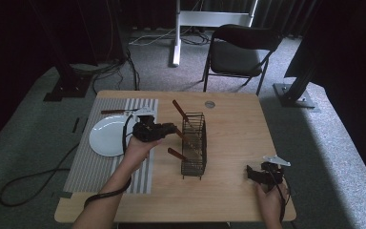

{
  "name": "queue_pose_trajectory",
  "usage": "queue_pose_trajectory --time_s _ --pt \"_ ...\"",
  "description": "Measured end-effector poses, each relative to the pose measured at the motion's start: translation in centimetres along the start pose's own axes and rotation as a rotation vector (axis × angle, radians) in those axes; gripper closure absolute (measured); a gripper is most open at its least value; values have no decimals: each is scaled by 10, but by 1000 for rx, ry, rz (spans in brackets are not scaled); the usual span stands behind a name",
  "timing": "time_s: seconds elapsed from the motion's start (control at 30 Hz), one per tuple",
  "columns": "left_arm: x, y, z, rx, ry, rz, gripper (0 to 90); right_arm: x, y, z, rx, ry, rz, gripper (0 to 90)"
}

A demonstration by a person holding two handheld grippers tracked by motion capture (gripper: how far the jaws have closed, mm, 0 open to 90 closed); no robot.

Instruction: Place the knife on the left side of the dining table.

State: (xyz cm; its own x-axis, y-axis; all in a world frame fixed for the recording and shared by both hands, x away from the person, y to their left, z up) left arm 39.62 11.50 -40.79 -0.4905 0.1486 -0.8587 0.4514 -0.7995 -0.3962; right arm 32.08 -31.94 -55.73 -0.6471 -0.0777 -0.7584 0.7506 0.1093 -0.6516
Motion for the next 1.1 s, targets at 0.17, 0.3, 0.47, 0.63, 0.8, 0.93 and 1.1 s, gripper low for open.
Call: queue_pose_trajectory --time_s 0.17,0.3,0.47,0.63,0.8,0.93,1.1 --pt "-4 0 11 40 44 -3 747 0 0 0 0 1 1 117" --pt "-10 2 24 10 101 -10 810 0 0 0 0 -1 1 117" --pt "-15 6 34 -1 147 -26 811 0 0 0 0 1 1 117" --pt "-17 8 41 -19 172 -26 812 0 0 0 0 0 1 117" --pt "-19 9 47 -33 186 -28 812 0 0 0 0 0 1 117" --pt "-20 6 50 -51 200 -21 812 0 0 0 0 0 1 117" --pt "-25 -6 52 -46 188 7 813 0 0 0 0 0 1 117"
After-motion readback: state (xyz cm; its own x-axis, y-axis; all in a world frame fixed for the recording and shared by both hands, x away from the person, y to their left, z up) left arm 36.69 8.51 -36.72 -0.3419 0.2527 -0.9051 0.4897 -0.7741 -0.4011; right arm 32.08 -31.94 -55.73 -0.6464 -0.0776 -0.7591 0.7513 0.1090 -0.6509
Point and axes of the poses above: each handheld gripper's, and its own axes: y roughly forward along the jaws, x roughly out of its underside, z roughly to its right, the point moved 1 cm from there along y, roughly forward along the jaws, and after that the axes turned 3 degrees about z, right-handed, at the moved point
